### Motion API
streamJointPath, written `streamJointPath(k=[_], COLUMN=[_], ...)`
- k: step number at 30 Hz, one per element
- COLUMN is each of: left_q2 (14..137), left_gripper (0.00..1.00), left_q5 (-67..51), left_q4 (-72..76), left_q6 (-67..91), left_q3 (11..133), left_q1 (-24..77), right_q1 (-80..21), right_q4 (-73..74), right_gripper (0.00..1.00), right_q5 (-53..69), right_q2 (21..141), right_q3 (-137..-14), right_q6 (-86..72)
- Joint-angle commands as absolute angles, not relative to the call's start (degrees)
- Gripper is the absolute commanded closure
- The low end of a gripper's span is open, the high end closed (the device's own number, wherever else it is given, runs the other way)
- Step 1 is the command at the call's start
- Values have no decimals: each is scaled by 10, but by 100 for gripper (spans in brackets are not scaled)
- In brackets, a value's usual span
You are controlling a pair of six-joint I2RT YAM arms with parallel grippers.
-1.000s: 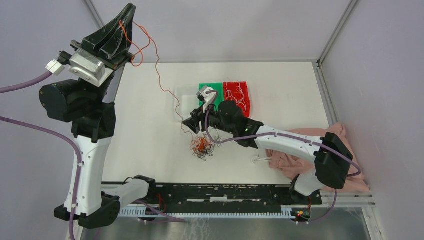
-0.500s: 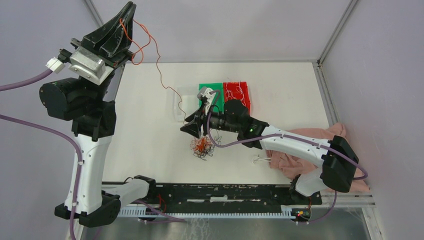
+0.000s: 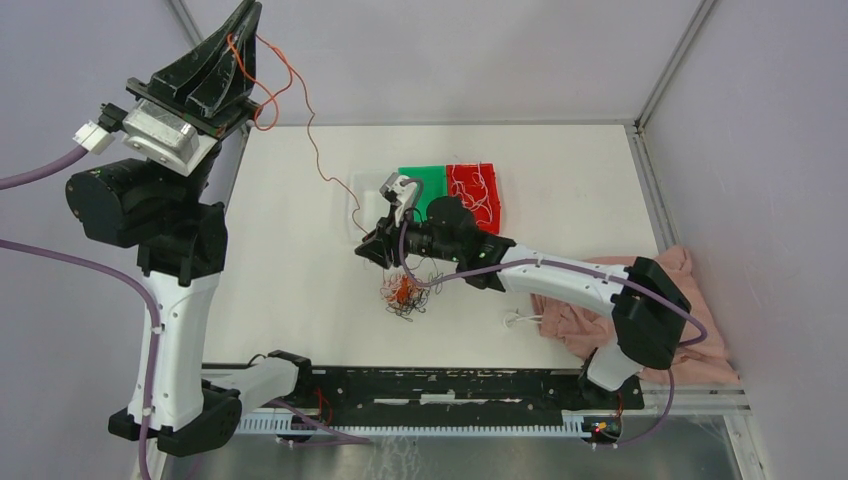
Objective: Untangle the cables
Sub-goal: Untie the cable.
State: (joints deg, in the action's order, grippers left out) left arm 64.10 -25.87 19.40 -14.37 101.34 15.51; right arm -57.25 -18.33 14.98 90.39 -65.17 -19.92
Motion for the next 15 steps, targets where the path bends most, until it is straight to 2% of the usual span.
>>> streamJointPath(k=[1,4,6,12,15], left_q2=[634,619,598,483,445], left_gripper=[97,97,97,97,95], left_q5=[-255,-244,-227,-203,-246], left_q4=[203,184,153,29,-23], left_q6=[-123,-123,-107,-4,44], left_q3=[1025,1005,973,769,677], left_q1=[156,156,156,156,156], right_q1=[-571,-570,-569,-561,-559], right_q4=[-212,-230,-236,-237,-231], right_gripper=[68,90,99,99,99], right_q5=[129,111,85,50,54], right_q2=[927,911,888,811,789], right_q3=[-696,-678,-658,-602,-588], right_q6=[-205,-206,-203,-197,-196])
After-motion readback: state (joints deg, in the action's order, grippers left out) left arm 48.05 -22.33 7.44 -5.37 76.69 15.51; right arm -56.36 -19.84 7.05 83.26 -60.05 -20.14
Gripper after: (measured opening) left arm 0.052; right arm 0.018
